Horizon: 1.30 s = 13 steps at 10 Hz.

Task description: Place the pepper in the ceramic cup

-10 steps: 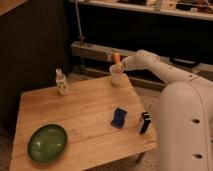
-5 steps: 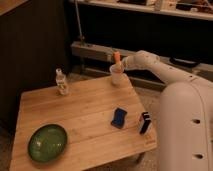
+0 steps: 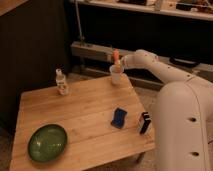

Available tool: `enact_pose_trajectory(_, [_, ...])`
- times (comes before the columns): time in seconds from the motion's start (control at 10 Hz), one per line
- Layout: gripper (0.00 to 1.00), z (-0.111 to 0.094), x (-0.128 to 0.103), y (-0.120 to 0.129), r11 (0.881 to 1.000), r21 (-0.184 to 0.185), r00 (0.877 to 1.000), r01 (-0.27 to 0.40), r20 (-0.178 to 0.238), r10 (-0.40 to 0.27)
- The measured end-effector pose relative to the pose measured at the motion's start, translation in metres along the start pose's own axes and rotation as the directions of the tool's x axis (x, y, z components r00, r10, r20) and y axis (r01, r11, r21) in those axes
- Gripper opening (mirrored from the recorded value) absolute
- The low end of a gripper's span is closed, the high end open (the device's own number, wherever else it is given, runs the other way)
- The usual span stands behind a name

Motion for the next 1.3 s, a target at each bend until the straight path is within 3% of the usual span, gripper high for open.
enact_pose_trajectory(1.0, [0.13, 0.016, -0.010, 0.007, 1.000, -0.014, 1.000, 0.002, -0.030, -0.002])
enact_pose_trajectory(1.3, [0.39, 0.019, -0.013, 0.009, 1.000, -0.017, 1.000, -0.006, -0.026, 0.005])
